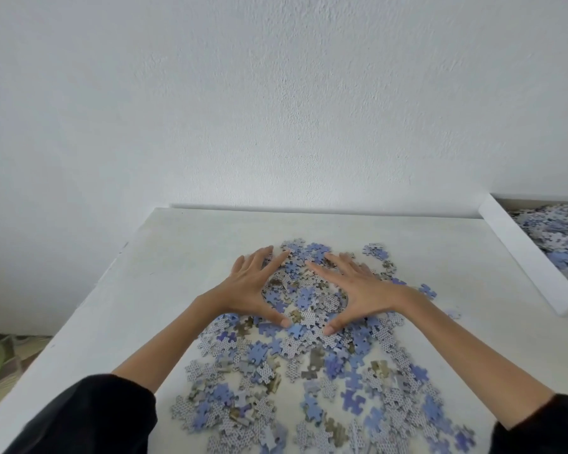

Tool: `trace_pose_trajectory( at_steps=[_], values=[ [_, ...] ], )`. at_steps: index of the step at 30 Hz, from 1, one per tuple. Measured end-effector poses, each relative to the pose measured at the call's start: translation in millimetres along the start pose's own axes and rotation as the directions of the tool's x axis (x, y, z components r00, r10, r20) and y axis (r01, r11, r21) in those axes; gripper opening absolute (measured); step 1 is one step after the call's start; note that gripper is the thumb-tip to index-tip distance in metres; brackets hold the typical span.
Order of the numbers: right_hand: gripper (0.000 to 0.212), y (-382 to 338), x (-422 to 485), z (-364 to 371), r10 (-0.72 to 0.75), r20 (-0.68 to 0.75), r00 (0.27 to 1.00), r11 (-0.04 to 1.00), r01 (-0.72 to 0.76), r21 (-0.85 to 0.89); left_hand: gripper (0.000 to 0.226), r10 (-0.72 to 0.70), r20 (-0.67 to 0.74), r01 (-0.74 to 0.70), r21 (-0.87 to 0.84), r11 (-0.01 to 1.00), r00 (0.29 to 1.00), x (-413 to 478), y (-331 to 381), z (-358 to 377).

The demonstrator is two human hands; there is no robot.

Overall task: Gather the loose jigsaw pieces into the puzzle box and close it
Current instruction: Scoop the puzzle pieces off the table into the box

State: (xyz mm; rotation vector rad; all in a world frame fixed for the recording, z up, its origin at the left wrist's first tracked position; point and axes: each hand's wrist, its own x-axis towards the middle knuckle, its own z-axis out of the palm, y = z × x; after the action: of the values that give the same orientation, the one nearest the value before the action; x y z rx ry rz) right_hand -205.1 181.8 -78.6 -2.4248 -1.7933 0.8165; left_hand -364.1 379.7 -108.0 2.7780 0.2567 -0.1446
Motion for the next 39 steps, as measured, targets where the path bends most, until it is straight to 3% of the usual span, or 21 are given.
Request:
trace_pose_trajectory(
  at_steps=[5,11,15,20,23,28,30,32,36,39],
  values=[
    [0.117,-6.2,2.5,11.1,0.010,-0.039,0.999,0.999,-0.011,-0.038,0.121,0.012,-0.119,-0.006,0.045,0.999,0.993,-1.0,3.0,6.5],
    [0.107,-8.6,7.5,22.0,0.016,-0.249,0.968,0.999,-0.026,-0.037,0.108,0.053,-0.294,-0.033,0.073,0.997,0.954,-1.8,12.4,18.6],
    [0.088,-9.6,11.3,31.8,-0.002,-0.424,0.906,1.000,-0.004,-0.013,0.100,0.085,-0.364,-0.068,0.057,0.996,0.928,2.2,11.4,17.9],
    [0.054,-6.6,16.7,37.8,-0.012,-0.564,0.826,0.985,0.106,0.134,0.073,0.100,-0.398,-0.098,0.027,0.995,0.912,5.4,13.7,12.4],
    [0.046,-6.8,21.3,39.0,-0.016,-0.602,0.799,0.976,0.144,0.165,0.059,0.120,-0.436,-0.135,-0.003,0.991,0.892,6.2,15.8,10.0],
    [0.024,-2.3,22.1,35.7,0.000,-0.606,0.796,0.934,0.216,0.283,0.056,0.106,-0.426,-0.152,-0.075,0.985,0.899,5.2,11.1,8.9],
    [0.028,2.3,17.3,32.9,-0.018,-0.556,0.831,0.932,0.215,0.292,0.064,0.077,-0.396,-0.141,-0.134,0.981,0.915,2.4,8.1,5.7],
    [0.049,5.1,8.4,29.9,-0.058,-0.463,0.884,0.945,0.199,0.261,0.083,0.077,-0.306,-0.126,-0.144,0.982,0.949,-2.7,7.0,2.2],
    [0.093,6.8,-10.1,31.4,-0.150,-0.252,0.956,0.967,0.195,0.164,0.125,0.131,-0.080,-0.129,0.028,0.991,0.988,-16.1,9.2,6.7],
    [0.107,1.6,-12.4,38.7,-0.154,-0.226,0.962,0.988,0.152,-0.026,0.128,0.132,-0.119,-0.121,0.095,0.988,0.984,-20.6,11.6,17.6]
  ],
)
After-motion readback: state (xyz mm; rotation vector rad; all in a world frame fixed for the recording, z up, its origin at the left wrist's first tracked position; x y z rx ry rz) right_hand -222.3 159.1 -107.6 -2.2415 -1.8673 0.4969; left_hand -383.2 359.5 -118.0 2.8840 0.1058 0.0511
